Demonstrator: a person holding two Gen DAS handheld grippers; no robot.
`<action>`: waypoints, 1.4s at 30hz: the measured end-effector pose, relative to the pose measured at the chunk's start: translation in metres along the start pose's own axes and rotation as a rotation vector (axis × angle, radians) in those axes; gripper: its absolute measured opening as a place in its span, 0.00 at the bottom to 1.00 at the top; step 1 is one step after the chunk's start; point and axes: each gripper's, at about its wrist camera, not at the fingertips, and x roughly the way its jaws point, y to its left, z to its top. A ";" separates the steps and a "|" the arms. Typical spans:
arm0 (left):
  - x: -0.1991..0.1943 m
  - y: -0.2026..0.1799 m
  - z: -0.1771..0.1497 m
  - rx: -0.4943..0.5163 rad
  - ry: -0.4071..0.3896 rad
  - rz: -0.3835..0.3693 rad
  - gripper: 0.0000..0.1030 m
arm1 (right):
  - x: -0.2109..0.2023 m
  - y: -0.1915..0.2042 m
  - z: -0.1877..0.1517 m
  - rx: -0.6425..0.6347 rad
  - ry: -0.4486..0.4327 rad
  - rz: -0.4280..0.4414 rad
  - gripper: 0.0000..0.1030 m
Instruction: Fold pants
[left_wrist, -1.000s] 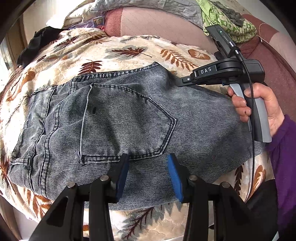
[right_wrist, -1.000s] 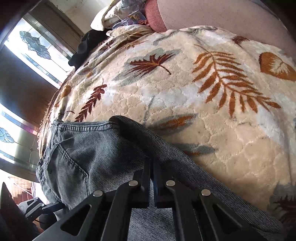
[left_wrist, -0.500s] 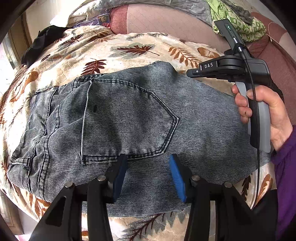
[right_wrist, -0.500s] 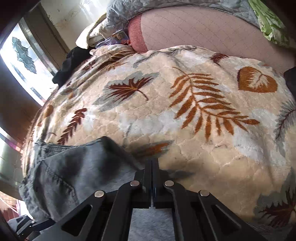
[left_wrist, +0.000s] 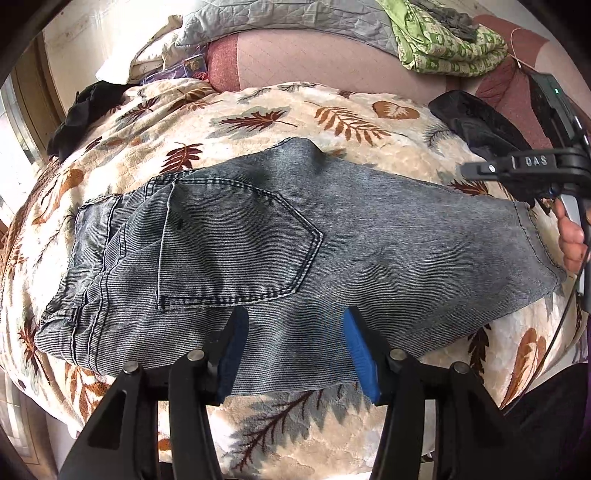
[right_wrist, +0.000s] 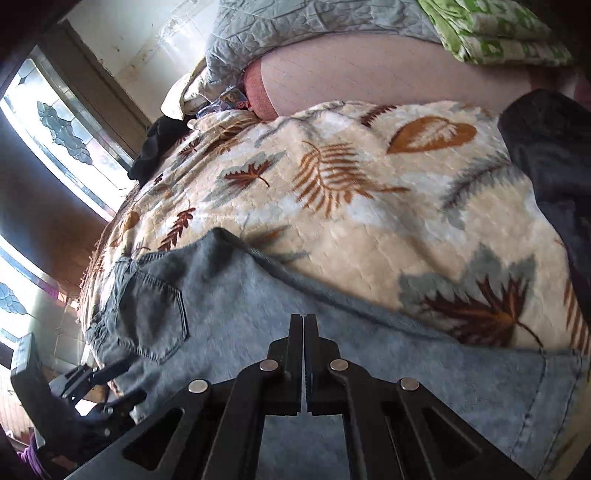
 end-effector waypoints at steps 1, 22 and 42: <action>0.001 -0.002 -0.001 -0.002 0.004 -0.002 0.53 | -0.002 -0.007 -0.010 0.008 0.019 -0.015 0.01; 0.006 -0.057 -0.005 0.057 0.023 0.048 0.54 | -0.057 -0.040 -0.120 0.076 -0.009 -0.068 0.05; -0.015 -0.069 -0.005 0.061 -0.030 0.059 0.54 | -0.118 -0.069 -0.143 0.203 -0.195 -0.161 0.03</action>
